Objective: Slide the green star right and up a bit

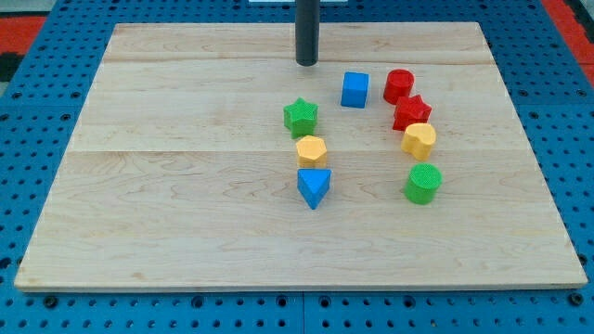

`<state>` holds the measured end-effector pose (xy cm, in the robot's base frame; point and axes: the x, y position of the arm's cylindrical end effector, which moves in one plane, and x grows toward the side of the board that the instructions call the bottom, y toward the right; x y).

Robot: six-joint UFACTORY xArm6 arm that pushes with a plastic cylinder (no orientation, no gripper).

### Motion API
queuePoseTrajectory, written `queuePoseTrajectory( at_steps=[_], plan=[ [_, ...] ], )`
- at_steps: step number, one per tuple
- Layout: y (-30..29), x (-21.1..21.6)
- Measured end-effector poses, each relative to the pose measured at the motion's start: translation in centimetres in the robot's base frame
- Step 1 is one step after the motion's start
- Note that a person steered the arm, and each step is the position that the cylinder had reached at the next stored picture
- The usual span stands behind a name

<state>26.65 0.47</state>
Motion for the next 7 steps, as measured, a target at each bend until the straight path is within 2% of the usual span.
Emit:
queuePoseTrajectory(
  at_steps=[1, 5, 7],
  plan=[
    [-5.8, -1.3],
    [-8.4, -0.9],
    [-9.0, 6.8]
  ],
)
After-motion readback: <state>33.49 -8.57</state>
